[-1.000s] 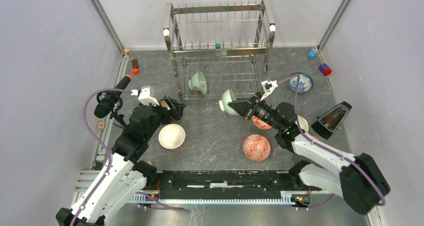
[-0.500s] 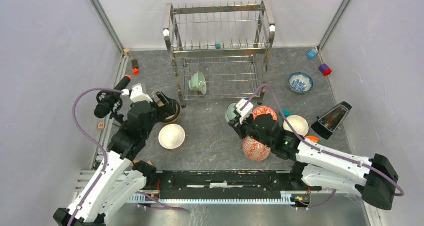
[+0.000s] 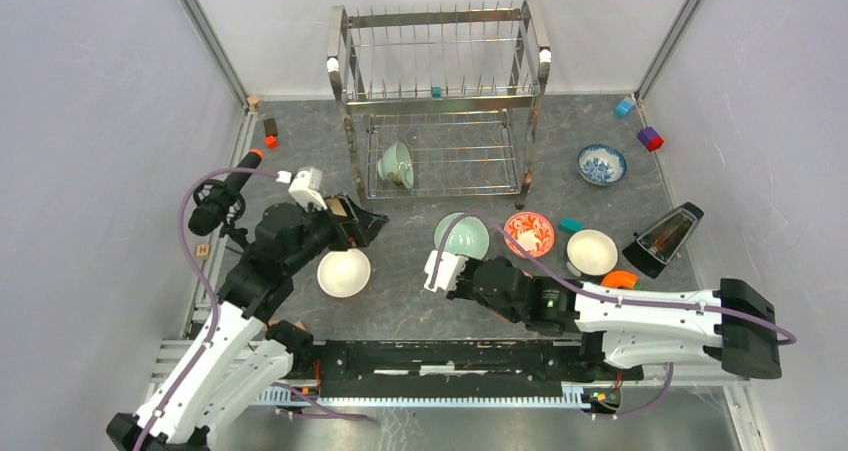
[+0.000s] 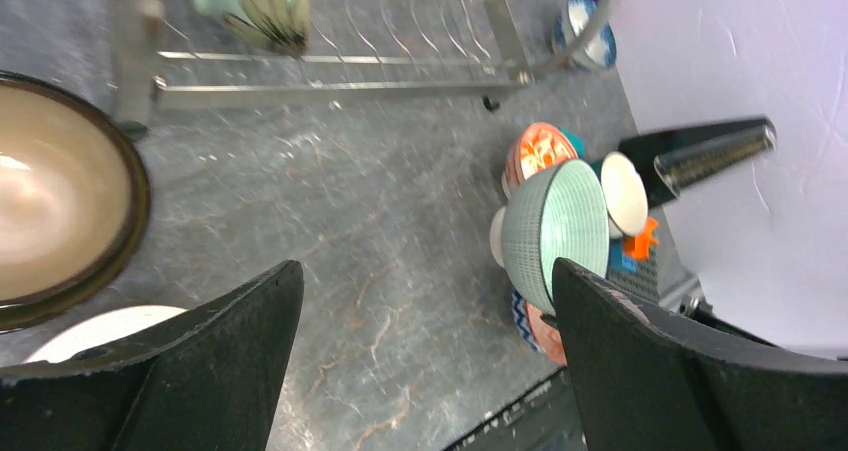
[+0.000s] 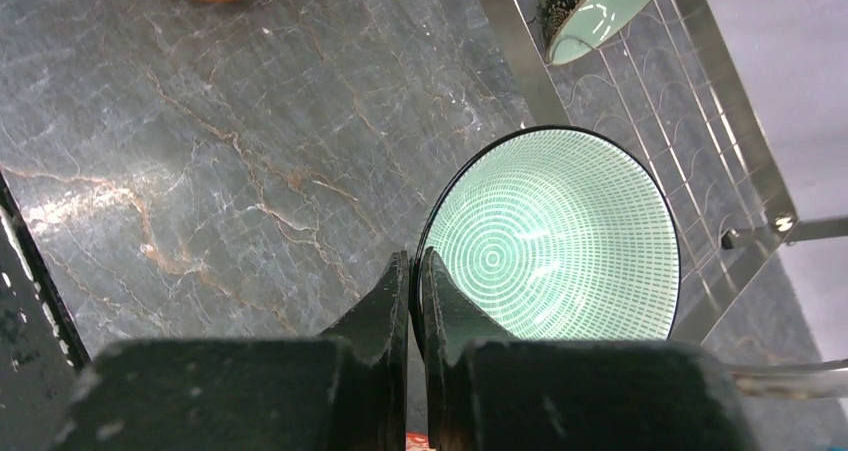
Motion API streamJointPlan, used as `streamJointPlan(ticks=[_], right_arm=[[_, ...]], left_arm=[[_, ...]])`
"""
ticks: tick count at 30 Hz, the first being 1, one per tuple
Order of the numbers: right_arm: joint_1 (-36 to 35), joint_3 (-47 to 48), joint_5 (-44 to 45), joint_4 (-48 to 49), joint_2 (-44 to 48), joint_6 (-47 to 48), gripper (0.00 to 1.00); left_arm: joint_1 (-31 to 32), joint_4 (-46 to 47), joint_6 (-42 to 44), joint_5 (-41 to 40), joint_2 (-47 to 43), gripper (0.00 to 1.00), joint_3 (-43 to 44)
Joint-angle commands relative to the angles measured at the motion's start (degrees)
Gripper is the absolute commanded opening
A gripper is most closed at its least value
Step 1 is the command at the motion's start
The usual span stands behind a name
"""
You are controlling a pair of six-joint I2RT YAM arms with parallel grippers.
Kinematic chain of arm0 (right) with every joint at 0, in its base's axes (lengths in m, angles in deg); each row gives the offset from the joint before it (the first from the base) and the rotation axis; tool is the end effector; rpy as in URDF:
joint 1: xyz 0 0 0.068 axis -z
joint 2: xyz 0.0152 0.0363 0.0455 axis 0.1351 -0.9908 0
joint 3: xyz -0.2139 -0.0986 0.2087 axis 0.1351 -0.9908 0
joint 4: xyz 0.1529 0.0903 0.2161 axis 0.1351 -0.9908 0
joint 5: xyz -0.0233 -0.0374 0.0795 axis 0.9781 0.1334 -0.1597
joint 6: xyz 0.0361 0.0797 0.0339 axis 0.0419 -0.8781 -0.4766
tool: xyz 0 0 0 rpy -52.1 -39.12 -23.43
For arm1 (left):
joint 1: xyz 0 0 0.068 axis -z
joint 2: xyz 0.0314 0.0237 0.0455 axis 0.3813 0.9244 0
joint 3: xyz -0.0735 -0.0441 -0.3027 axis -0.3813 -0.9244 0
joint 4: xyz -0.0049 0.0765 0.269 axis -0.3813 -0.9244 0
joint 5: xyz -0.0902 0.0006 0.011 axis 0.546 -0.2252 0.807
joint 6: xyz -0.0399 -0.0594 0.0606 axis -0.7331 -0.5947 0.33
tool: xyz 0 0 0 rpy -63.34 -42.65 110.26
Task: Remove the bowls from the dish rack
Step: Pick up the bowl from the dish rack.
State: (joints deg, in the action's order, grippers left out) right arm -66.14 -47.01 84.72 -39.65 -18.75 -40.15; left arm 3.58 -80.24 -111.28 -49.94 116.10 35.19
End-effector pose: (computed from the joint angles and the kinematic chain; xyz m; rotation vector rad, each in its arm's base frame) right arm 0.1090 0.2555 0.2599 -1.1971 1.5652 0.2481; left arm 0.1596 -0.0876 0.3212 -0.0926 1.9575 -0.8296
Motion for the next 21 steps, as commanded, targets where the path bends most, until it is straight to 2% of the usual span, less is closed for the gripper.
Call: streamJointPlan(ticks=[1, 6, 8, 13, 21], right_arm=[[-3.76, -0.32, 3.92, 2.65, 1.21, 6.58, 0.0], [-8.81, -1.52, 6.53, 1.24, -0.95, 8.2, 0.0], [-10.42, -2.0, 6.89, 0.86, -1.49, 8.02, 0.0], [-13.78, -3.24, 7.65, 1.22, -2.2, 5.76, 0.0], [-14.49, -4.25, 7.09, 3.75, -2.52, 4.84, 0.0]], left_arm=[[4.04, 2.43, 1.32, 5.71, 2.5, 1.0, -0.32], [16.33, 1.93, 1.29, -5.36, 7.07, 1.0, 0.75], [19.0, 1.92, 1.27, -8.07, 8.99, 1.0, 1.4], [22.6, 0.8, 2.0, -10.77, 14.44, 0.96, 1.86], [28.36, 0.08, 2.49, -13.75, 19.71, 0.89, 2.78]])
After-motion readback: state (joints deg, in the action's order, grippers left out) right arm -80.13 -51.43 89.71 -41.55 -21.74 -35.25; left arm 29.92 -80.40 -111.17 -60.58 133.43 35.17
